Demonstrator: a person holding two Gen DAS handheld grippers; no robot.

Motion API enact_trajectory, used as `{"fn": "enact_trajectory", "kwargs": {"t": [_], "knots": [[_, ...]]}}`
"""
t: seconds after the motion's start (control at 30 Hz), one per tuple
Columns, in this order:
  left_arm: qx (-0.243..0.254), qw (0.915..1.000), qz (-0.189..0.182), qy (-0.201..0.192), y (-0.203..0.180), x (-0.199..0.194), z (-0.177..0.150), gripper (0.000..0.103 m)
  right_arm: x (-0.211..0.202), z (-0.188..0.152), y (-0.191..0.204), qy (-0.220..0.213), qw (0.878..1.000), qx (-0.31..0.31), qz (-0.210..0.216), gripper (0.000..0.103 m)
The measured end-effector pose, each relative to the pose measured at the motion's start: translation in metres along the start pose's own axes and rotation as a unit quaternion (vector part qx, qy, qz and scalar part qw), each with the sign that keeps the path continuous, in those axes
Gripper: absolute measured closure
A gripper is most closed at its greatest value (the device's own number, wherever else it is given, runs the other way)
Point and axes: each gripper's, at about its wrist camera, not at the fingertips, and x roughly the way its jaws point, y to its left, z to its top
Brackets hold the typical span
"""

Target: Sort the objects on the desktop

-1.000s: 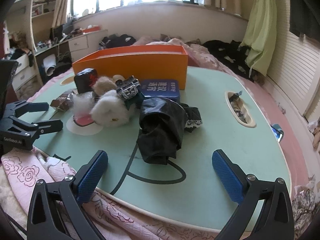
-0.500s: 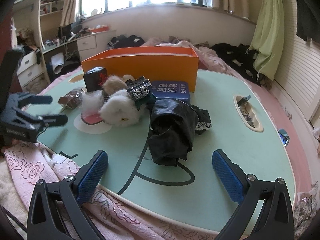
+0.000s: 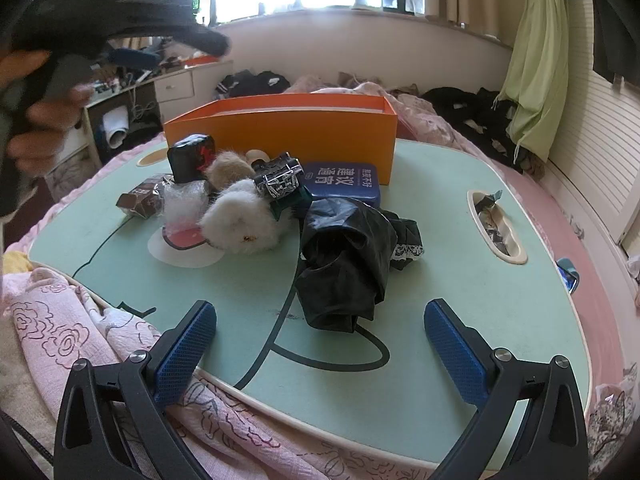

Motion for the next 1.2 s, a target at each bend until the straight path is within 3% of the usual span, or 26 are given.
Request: {"fn": "enact_trajectory", "kwargs": {"t": [0.4, 0.47, 0.57, 0.63, 0.77, 0.87, 1.03, 1.2], "knots": [[0.002, 0.9988, -0.003, 0.050, -0.020, 0.046, 0.003, 0.000, 0.000, -0.001, 0.000, 0.000, 1.000, 0.000, 0.000, 0.000], [0.002, 0.9990, -0.005, 0.045, -0.019, 0.043, 0.002, 0.000, 0.000, -0.001, 0.000, 0.000, 1.000, 0.000, 0.000, 0.000], [-0.001, 0.9994, -0.033, 0.009, -0.012, 0.021, -0.001, 0.000, 0.000, -0.001, 0.000, 0.000, 1.000, 0.000, 0.000, 0.000], [0.006, 0.9983, -0.057, -0.006, -0.005, 0.003, -0.009, 0.000, 0.000, -0.001, 0.000, 0.000, 1.000, 0.000, 0.000, 0.000], [0.020, 0.9944, -0.103, 0.009, 0.010, -0.019, -0.046, 0.000, 0.000, -0.001, 0.000, -0.001, 1.000, 0.000, 0.000, 0.000], [0.023, 0.9942, -0.104, 0.017, 0.022, -0.033, -0.080, 0.000, 0.000, -0.001, 0.000, -0.001, 1.000, 0.000, 0.000, 0.000], [-0.019, 0.9911, -0.128, 0.029, 0.044, -0.035, -0.119, 0.000, 0.000, -0.002, 0.000, -0.001, 1.000, 0.000, 0.000, 0.000], [-0.019, 0.9923, -0.105, 0.063, 0.041, -0.010, -0.138, 0.000, 0.000, -0.002, 0.000, -0.002, 1.000, 0.001, 0.000, 0.000]]}}
